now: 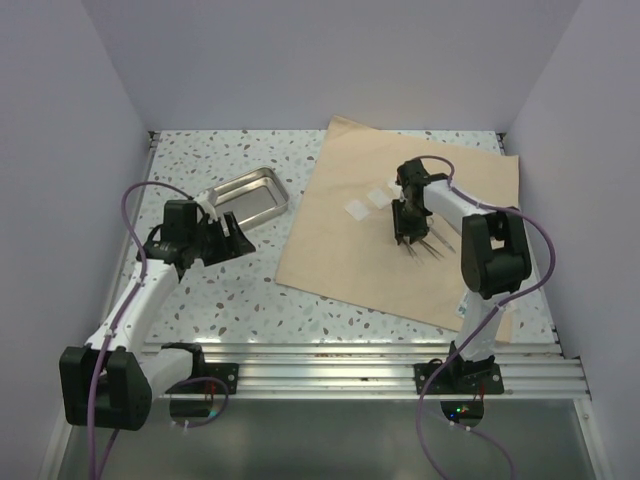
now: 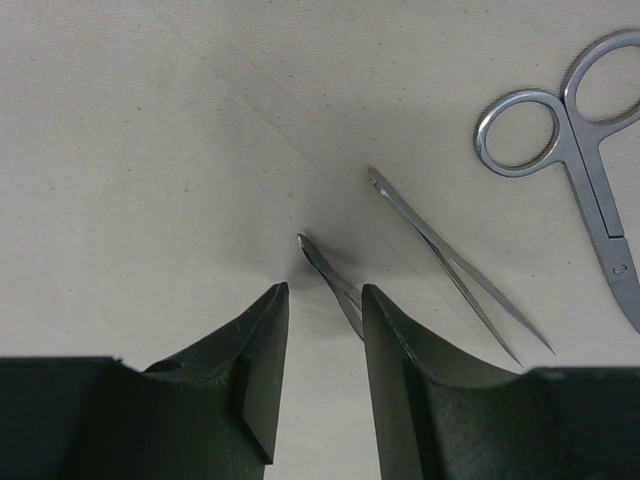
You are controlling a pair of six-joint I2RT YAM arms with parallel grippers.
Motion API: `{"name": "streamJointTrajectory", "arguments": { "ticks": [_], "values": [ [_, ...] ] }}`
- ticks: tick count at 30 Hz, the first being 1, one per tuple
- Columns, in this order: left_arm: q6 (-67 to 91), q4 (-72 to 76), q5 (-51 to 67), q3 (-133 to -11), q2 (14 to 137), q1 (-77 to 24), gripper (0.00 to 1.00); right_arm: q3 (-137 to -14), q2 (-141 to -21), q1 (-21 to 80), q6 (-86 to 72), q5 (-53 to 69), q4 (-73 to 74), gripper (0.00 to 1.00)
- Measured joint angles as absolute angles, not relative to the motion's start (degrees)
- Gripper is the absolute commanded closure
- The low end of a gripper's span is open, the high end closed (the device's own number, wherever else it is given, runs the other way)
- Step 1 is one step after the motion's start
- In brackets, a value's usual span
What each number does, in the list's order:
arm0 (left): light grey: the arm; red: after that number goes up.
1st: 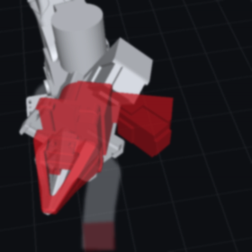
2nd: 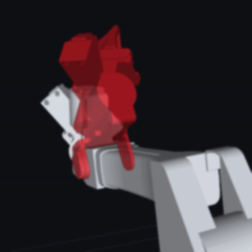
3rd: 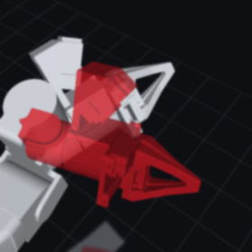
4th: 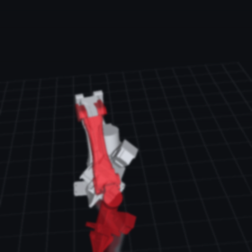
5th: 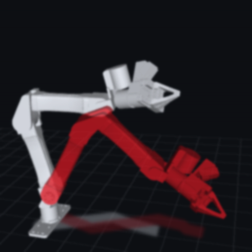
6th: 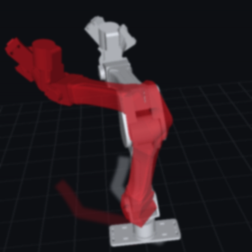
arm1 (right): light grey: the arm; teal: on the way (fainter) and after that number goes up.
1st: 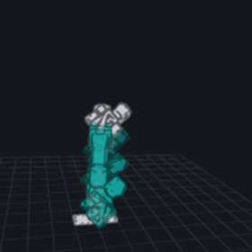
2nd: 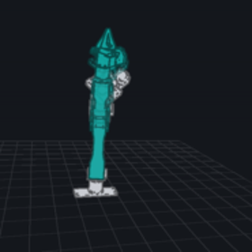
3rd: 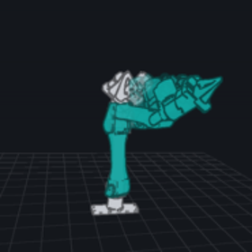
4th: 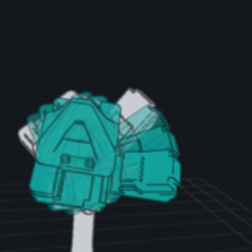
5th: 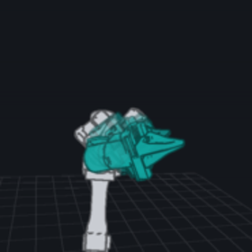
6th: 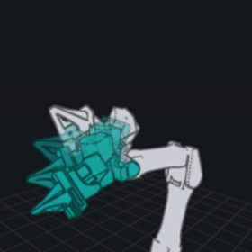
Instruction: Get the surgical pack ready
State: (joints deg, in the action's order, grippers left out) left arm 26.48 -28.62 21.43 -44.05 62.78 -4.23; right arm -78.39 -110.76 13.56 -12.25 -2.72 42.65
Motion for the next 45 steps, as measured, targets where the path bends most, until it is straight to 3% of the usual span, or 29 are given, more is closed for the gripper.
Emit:
{"name": "streamJointTrajectory", "arguments": {
  "ticks": [9,15,17,20,23,30,33,36,40,45],
  "values": [
    [25.85,-29.02,21.02,-44.18,64.31,-4.69,0.29,-78.41,-111.79,13.56,-11.70,-4.47,42.33,0.62],
    [25.69,-29.04,21.02,-44.84,64.73,-4.95,0.33,-78.72,-112.66,13.56,-11.64,-4.64,42.33,0.74],
    [25.67,-29.06,21.02,-44.91,64.73,-5.08,0.34,-78.74,-112.66,13.56,-11.68,-4.86,42.35,0.83],
    [25.67,-29.10,21.02,-44.91,64.73,-5.17,0.35,-78.74,-112.66,13.56,-11.84,-5.10,42.44,0.86],
    [25.69,-29.26,21.12,-44.91,64.71,-5.41,0.36,-78.94,-112.66,13.56,-11.99,-5.50,42.83,1.00],
    [26.37,-29.23,23.75,-45.34,64.60,-7.22,0.16,-82.43,-111.00,13.82,-13.28,-4.84,45.56,1.00],
    [27.86,-27.40,26.20,-46.33,64.60,-10.52,0.15,-82.83,-107.74,14.46,-14.09,1.87,44.91,1.00],
    [29.95,-23.24,29.87,-46.83,64.75,-14.22,0.19,-82.59,-103.53,16.21,-15.97,16.01,40.91,1.00],
    [33.15,-16.38,34.41,-47.07,66.15,-17.06,0.26,-78.72,-98.65,20.80,-21.65,32.91,29.63,1.00],
    [38.28,-6.26,38.79,-46.44,67.75,-19.57,0.28,-71.50,-95.57,26.00,-33.71,45.25,12.51,1.00]
  ]
}}
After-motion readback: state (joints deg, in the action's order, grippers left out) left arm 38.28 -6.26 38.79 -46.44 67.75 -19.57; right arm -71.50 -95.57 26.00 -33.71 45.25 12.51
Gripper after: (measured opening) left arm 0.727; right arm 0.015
